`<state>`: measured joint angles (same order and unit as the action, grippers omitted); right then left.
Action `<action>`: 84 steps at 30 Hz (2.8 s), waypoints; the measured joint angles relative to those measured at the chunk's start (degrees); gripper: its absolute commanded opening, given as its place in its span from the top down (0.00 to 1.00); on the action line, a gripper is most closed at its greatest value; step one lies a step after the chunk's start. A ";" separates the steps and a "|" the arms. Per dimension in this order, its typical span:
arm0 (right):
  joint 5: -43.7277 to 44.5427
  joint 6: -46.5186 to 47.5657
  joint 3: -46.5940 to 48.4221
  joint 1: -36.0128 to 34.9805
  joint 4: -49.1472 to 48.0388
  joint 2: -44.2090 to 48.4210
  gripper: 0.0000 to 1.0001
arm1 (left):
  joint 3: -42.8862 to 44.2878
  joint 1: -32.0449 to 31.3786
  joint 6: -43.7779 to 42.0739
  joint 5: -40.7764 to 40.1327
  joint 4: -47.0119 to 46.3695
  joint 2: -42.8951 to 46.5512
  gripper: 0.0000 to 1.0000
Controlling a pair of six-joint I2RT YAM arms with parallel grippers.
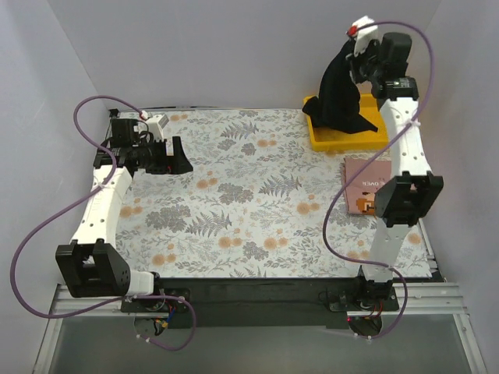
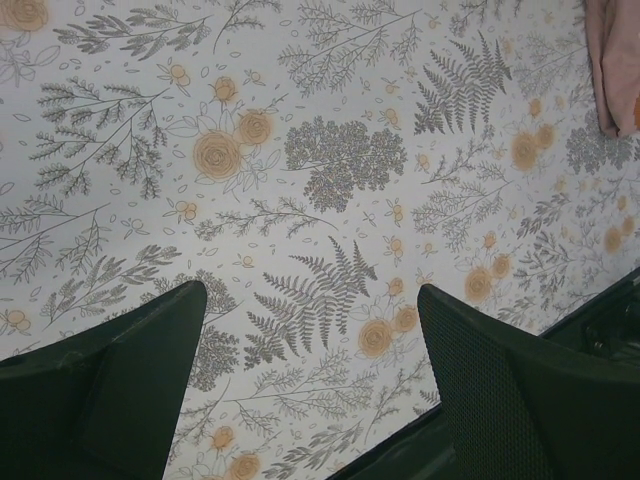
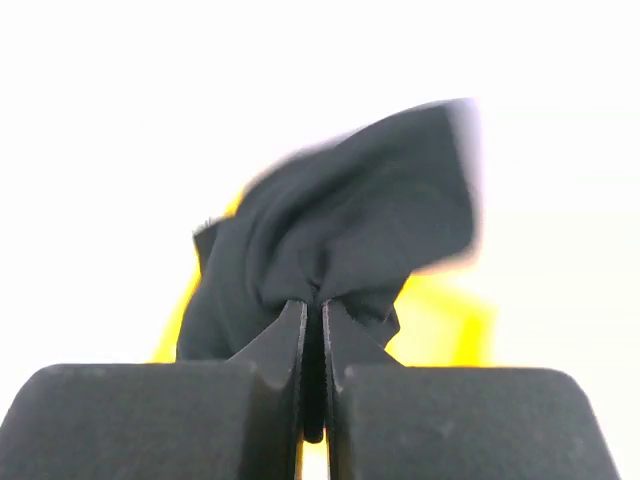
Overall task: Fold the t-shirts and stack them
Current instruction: Grab the tshirt from the pile, then move the tshirt to the center of the board, then flatten the tshirt out
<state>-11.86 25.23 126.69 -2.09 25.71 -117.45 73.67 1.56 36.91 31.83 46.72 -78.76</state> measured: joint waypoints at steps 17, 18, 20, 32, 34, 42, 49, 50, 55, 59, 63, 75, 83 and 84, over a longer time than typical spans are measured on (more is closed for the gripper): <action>-5.81 -9.05 3.19 -20.94 -19.10 21.20 0.99 | 4.26 0.00 1.49 -6.45 1.05 7.04 0.14; -5.66 -9.14 3.17 -21.68 -20.20 21.20 0.99 | 4.28 0.00 1.70 -6.91 1.11 7.54 0.14; -4.96 -9.11 3.17 -23.93 -23.32 21.22 0.99 | 4.28 0.00 2.38 -7.58 1.11 8.50 0.14; -4.33 -6.56 2.95 -33.42 -35.95 21.03 0.99 | 4.28 0.00 6.38 -9.22 1.07 9.86 0.14; -4.31 -5.70 -0.46 -34.64 -38.07 22.23 0.99 | 4.28 0.00 6.64 -9.68 1.07 9.90 0.14; 1.49 -1.03 -37.99 -35.08 -40.76 37.90 0.99 | 3.10 0.00 4.92 -10.05 1.38 11.56 0.14; 12.13 5.70 -72.87 -32.00 -28.44 58.16 0.32 | 0.33 0.00 -3.78 -7.10 5.03 11.34 0.14; 12.85 6.34 -75.17 -30.77 -24.90 60.00 0.12 | -0.20 0.00 -5.79 -6.45 6.01 10.82 0.14; 11.26 8.68 -77.07 -27.23 -9.35 61.96 0.02 | -4.07 0.00 -14.47 -4.68 10.84 5.66 0.14; 5.90 8.96 -73.26 -27.23 -1.86 55.82 0.02 | -9.20 -0.20 -18.91 -6.29 13.09 0.00 0.19; 2.21 8.81 -67.54 -27.23 0.90 42.91 0.09 | -13.53 -1.77 -20.74 -8.48 14.10 -4.09 0.24; -1.01 10.51 -64.94 -27.17 7.19 24.98 0.22 | -22.69 -9.20 -19.41 -14.40 8.07 -11.23 0.60; -3.39 12.79 -64.96 -27.74 10.43 18.23 0.48 | -22.62 -8.68 -16.94 -19.80 5.20 -13.64 1.00; -3.89 13.09 -64.96 -28.28 10.54 18.16 0.48 | -21.86 -8.00 -16.90 -20.20 5.46 -14.34 1.00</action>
<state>-15.75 38.33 61.73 -30.37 36.25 -99.29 51.81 -6.44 20.01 11.64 52.18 -93.10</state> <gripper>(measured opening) 0.544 0.020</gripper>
